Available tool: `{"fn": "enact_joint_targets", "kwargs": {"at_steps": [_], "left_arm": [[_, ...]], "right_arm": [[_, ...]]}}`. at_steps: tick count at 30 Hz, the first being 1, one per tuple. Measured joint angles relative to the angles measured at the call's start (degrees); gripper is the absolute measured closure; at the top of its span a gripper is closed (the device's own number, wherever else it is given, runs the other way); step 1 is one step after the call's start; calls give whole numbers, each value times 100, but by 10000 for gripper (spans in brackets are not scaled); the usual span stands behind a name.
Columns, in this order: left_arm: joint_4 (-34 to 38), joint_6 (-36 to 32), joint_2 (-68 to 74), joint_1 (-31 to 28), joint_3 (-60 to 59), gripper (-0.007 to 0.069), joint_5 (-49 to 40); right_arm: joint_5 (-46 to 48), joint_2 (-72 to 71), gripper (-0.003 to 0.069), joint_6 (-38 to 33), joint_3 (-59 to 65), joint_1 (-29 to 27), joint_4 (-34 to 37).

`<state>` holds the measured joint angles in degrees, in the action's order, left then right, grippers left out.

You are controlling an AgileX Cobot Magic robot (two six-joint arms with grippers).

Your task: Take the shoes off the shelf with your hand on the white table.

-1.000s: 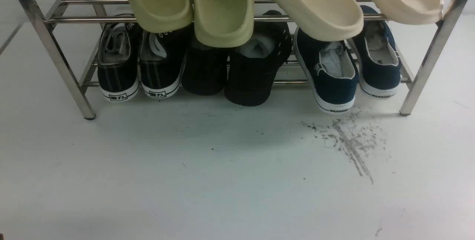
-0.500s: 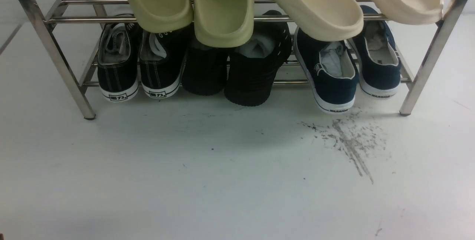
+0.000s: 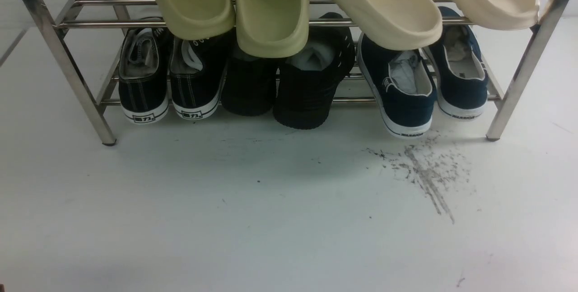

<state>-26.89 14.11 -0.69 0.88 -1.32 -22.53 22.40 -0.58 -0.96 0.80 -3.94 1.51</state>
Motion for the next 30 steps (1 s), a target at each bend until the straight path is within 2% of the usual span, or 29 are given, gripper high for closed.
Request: {"fn": "enact_joint_targets", "kwargs": {"at_steps": [24, 26, 27, 28, 30], "left_arm": [[0, 0, 0, 0, 0, 383, 0], [0, 0, 0, 0, 0, 383, 0], [0, 0, 0, 0, 0, 383, 0], [0, 0, 0, 0, 0, 383, 0], [0, 0, 0, 0, 0, 383, 0]], "right_arm": [[-7, 0, 417, 96, 0, 0, 113], [-51, 0, 417, 543, 0, 0, 835], [-51, 0, 417, 613, 0, 0, 944], [-68, 0, 417, 1294, 19, 0, 2055], [-75, 0, 417, 1878, 48, 0, 3061]]}}
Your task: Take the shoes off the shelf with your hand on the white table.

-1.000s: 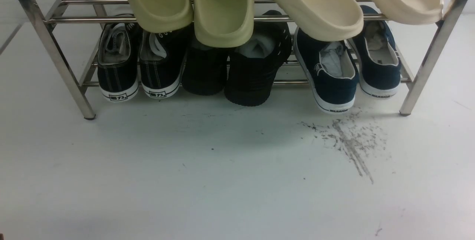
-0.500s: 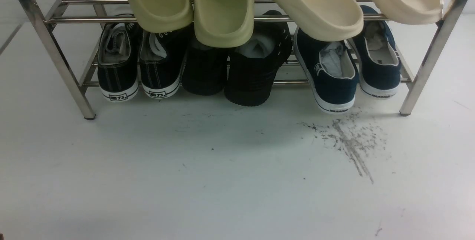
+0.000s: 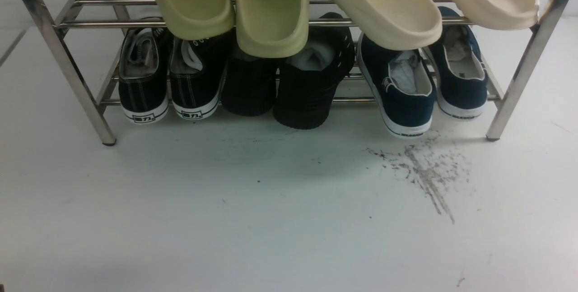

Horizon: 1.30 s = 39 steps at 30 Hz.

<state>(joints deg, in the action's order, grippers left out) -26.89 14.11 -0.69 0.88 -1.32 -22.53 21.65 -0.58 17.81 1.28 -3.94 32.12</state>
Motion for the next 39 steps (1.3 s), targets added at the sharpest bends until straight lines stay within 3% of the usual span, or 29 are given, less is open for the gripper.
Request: {"fn": "enact_joint_targets", "kwargs": {"at_steps": [2, 5, 14, 19, 21, 24, 25, 28, 31, 35, 39], "left_arm": [[0, 0, 0, 0, 0, 383, 0], [0, 0, 0, 0, 0, 383, 0], [0, 0, 0, 0, 0, 383, 0], [0, 0, 0, 0, 0, 383, 0], [0, 0, 0, 0, 0, 383, 0], [0, 0, 0, 0, 0, 383, 0], [0, 0, 0, 0, 0, 383, 0], [0, 0, 0, 0, 0, 383, 0], [0, 0, 0, 0, 0, 383, 0], [0, 0, 0, 0, 0, 383, 0], [0, 0, 0, 0, 0, 383, 0]], "right_arm": [[0, 0, 417, 516, 8, 0, 1178], [-103, 0, 417, 697, 8, 0, 1794], [-11, 0, 417, 801, 8, 0, 2094], [-45, 0, 417, 572, 12, 0, 2861], [-158, 0, 417, -64, -67, 0, 3202], [-450, 24, 449, -1709, -714, 0, 3595], [-467, 35, 454, -1819, -769, 0, 3610], [-615, 545, 554, -3768, -1786, 0, 3719], [-84, 1455, 643, -5124, -2673, 0, 3693], [1313, 2863, 657, -5419, -3648, 0, 3245], [3004, 4634, 657, -4399, -4666, 0, 2018]]}}
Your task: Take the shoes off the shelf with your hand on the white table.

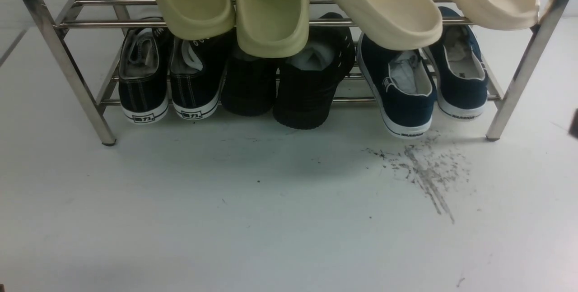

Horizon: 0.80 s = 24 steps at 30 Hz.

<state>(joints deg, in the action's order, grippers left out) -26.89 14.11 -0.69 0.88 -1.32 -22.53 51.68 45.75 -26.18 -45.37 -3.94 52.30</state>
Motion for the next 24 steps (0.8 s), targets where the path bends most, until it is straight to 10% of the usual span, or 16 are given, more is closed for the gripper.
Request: {"fn": "enact_joint_targets", "kwargs": {"at_steps": [6, 15, 24], "left_arm": [[0, 0, 0, 0, 0, 383, 0], [0, 0, 0, 0, 0, 383, 0], [0, 0, 0, 0, 0, 383, 0]], "right_arm": [[1082, 1871, 655, 855, -1050, 438, -1343], [505, 3250, 615, 2116, -2220, 2539, -3208], [98, 4795, 279, 3819, -3584, 3417, -5669]]}}
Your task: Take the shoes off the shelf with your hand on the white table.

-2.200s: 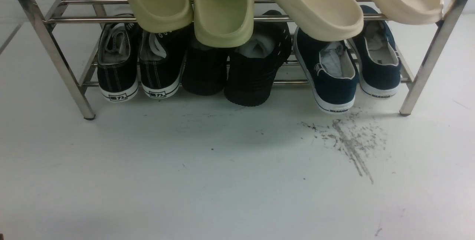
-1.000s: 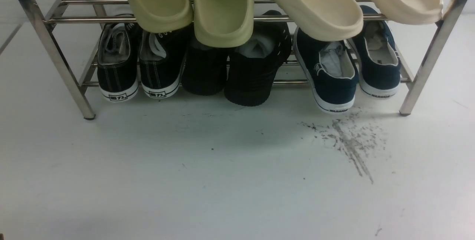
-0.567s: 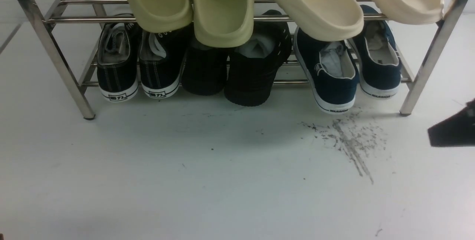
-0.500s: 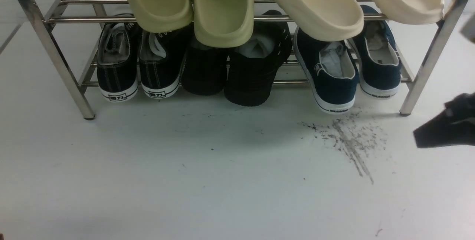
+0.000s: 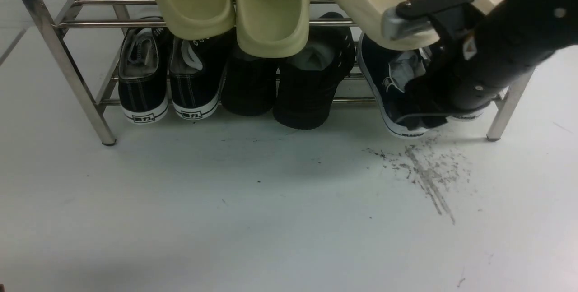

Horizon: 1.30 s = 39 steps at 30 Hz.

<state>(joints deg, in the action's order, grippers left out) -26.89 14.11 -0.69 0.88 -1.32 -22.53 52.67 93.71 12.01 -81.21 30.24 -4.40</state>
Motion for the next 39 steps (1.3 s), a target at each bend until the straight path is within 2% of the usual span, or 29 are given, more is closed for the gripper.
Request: {"fn": "enact_joint_targets", "kwargs": {"at_steps": [1, 2, 4, 8, 15, 28, 32, 36, 37, 38, 39], "left_arm": [[0, 0, 0, 0, 0, 383, 0], [0, 0, 0, 0, 0, 383, 0], [0, 0, 0, 0, 0, 383, 0], [0, 0, 0, 0, 0, 383, 0], [0, 0, 0, 0, 0, 383, 0], [0, 0, 0, 0, 0, 383, 0], [0, 0, 0, 0, 0, 383, 0], [0, 0, 0, 0, 0, 383, 0], [0, 0, 0, 0, 0, 383, 0], [0, 0, 0, 0, 0, 383, 0], [0, 0, 0, 0, 0, 383, 0]], "right_arm": [[-16, 27, 271, 12, -13, 0, -19], [-178, 245, 204, 79, -90, 0, -157], [-438, 429, 142, 99, -117, 0, -327], [-801, 626, 78, 106, -137, 13, -613], [-1497, 821, 92, 142, -142, 18, -1110], [-1777, 1512, 132, 473, -142, 20, -1555], [-1796, 1571, 214, 687, -142, 25, -1839], [-1760, 1547, 463, 815, -144, 25, -2072], [-1751, 1533, 491, 829, -144, 25, -2072], [-1728, 1504, 589, 856, -144, 31, -2047], [-1650, 1480, 616, 856, -144, 37, -2024]]}}
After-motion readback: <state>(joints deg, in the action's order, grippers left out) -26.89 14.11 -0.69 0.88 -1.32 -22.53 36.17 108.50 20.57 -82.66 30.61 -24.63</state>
